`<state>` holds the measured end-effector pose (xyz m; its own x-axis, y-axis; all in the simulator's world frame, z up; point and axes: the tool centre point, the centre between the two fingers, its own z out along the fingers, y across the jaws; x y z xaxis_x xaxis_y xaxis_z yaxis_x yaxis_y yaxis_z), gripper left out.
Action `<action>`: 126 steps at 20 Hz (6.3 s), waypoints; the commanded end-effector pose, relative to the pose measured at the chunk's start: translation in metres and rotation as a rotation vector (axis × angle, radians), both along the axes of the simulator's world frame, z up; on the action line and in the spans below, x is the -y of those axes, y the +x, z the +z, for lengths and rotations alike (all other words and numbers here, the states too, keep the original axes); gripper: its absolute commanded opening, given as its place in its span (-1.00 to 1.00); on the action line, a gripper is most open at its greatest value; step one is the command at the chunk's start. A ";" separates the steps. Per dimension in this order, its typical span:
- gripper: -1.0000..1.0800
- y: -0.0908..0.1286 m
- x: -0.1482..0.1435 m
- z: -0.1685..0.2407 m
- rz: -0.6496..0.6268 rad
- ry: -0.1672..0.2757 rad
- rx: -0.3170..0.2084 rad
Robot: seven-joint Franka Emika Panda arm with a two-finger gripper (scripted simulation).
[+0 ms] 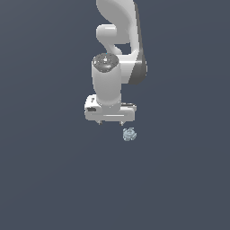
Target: Pick up the object and move it to a goal position.
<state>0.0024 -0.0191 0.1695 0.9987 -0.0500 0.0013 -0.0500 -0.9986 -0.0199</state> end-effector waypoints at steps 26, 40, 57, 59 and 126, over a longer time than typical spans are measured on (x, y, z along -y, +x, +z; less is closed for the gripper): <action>0.92 -0.007 -0.060 -0.055 0.219 -0.024 -0.003; 0.92 -0.016 -0.096 -0.083 0.309 -0.020 -0.001; -1.00 -0.016 -0.097 -0.129 0.314 -0.020 0.001; -1.00 -0.016 -0.097 -0.129 0.314 -0.020 0.001; -1.00 0.064 -0.027 0.253 0.314 -0.020 0.001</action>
<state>0.0661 0.0081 0.4222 0.9653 0.2611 0.0002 0.2611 -0.9653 0.0000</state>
